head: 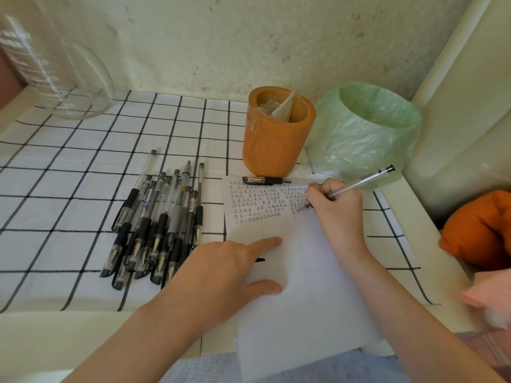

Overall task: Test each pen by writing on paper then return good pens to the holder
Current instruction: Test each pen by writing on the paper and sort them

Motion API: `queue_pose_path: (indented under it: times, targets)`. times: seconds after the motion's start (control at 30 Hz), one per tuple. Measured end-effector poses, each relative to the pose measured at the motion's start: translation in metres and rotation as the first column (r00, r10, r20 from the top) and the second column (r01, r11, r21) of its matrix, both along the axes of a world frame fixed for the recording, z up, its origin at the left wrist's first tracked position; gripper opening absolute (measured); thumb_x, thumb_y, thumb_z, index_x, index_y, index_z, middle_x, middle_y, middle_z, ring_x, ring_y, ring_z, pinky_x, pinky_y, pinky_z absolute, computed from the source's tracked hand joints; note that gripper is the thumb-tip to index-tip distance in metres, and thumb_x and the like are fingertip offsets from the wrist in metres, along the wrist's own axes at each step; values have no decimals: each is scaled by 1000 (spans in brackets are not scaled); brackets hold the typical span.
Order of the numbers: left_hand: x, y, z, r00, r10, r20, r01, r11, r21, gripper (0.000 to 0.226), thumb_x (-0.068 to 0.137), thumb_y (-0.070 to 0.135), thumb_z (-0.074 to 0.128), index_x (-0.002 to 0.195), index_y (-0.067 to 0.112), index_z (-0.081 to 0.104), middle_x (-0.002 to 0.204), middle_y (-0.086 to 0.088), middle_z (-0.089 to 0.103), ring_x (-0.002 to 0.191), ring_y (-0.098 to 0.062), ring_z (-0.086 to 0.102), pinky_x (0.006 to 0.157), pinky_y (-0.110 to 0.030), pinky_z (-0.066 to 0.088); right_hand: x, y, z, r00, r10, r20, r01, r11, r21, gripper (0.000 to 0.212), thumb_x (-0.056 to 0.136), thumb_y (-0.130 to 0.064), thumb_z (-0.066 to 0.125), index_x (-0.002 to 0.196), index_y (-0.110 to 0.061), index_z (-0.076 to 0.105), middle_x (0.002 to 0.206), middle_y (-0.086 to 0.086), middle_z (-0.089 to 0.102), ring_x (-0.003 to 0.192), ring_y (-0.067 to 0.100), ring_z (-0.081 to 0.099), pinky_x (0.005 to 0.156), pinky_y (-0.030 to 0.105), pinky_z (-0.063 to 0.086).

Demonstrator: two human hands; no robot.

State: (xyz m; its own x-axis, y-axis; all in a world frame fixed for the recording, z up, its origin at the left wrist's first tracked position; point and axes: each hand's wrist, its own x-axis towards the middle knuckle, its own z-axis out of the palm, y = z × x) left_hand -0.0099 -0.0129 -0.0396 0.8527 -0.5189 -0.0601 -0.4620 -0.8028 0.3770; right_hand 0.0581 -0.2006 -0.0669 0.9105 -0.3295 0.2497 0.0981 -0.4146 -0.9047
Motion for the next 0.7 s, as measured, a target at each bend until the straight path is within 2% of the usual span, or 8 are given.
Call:
queue_pose_path:
  times: [0.2,0.33,0.4,0.5,0.7]
  targets:
    - [0,0,-1,1000,9,1,-9,1000,-5,65,82,64,44,139,52,15,99,21,51,89,-11,58,62,-20,31,0,1,-1,1000,13,8,-13,1000,-9,32,79,2,59,57,11,37,54,21,35,56,17,33,52,24,29]
    - [1,1,-1,1000,10,-4,-10,1000,-5,65,82,64,44,139,51,15,98,19,51,89,-12,58,62,-21,30,0,1,0,1000,19,4,-19,1000,-5,31,78,3,59,57,10,37,54,14,32,52,10,31,49,21,27]
    - [1,1,0,1000,9,-8,-9,1000,-2,65,82,64,44,139,51,15,95,21,49,88,-13,58,62,-21,30,-1,2,1,1000,20,-5,-20,1000,5,30,79,3,59,58,11,40,54,18,33,45,3,33,50,23,27]
    - [0,0,-1,1000,8,-6,-8,1000,-6,65,82,64,44,139,52,15,93,23,48,87,-12,59,62,-20,31,0,2,2,1000,16,-8,-16,1000,11,27,79,2,59,60,14,43,56,27,38,46,4,37,52,24,30]
    - [0,0,0,1000,8,-3,-8,1000,9,65,82,64,44,139,51,15,93,19,51,86,-13,59,62,-21,31,-1,2,2,1000,26,10,-26,1000,-12,31,79,4,58,55,8,39,53,12,33,45,4,30,48,17,27]
